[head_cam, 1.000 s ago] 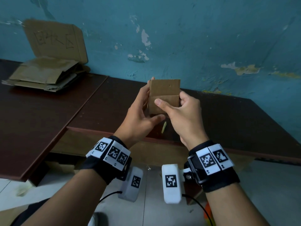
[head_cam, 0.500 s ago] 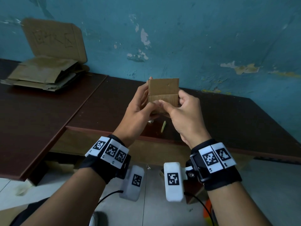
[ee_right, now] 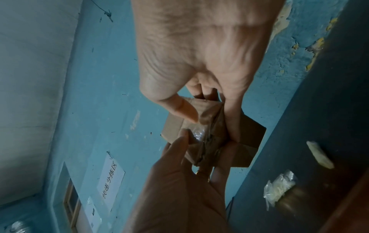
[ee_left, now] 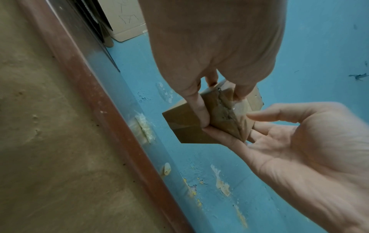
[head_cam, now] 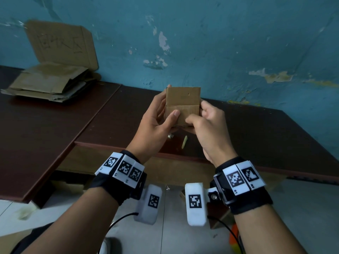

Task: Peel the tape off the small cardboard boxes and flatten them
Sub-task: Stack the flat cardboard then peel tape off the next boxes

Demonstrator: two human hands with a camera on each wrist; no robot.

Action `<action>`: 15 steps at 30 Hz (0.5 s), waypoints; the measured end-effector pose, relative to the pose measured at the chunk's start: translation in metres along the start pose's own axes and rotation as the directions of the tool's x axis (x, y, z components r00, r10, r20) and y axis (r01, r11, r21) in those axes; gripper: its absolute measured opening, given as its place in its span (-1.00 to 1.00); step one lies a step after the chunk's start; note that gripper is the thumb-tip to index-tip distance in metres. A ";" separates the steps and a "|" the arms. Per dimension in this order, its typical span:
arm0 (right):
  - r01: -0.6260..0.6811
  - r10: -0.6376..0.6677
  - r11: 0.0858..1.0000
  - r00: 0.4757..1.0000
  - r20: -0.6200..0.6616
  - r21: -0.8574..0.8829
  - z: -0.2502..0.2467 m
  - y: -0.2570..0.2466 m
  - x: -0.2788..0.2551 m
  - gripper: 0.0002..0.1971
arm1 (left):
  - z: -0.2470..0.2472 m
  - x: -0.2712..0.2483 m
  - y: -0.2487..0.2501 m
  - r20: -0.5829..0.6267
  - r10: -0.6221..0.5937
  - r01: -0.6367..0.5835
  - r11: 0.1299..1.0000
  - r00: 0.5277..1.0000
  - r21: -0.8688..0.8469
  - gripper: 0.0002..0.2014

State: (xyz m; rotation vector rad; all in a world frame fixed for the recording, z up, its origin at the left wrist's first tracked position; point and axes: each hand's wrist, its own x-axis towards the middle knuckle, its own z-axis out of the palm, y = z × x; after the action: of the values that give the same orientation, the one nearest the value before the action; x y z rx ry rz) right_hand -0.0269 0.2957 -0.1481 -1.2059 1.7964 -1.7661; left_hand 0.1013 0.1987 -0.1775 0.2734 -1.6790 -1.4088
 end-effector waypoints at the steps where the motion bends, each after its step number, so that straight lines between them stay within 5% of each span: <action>1: -0.004 0.004 1.000 1.000 -0.005 0.008 0.000 -0.001 -0.001 -0.74 | -0.001 0.000 0.000 0.011 0.002 -0.002 1.000 1.000 0.001 -0.40; 15: 0.057 -0.056 0.998 0.995 -0.086 0.007 0.003 0.000 -0.004 -0.82 | -0.001 0.000 0.001 0.085 0.011 -0.011 1.000 0.996 -0.002 -0.27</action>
State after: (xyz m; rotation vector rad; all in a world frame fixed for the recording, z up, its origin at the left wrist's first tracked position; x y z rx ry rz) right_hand -0.0222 0.2968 -0.1497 -1.2057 1.8162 -1.8821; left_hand 0.1023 0.1988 -0.1771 0.2060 -1.7453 -1.4312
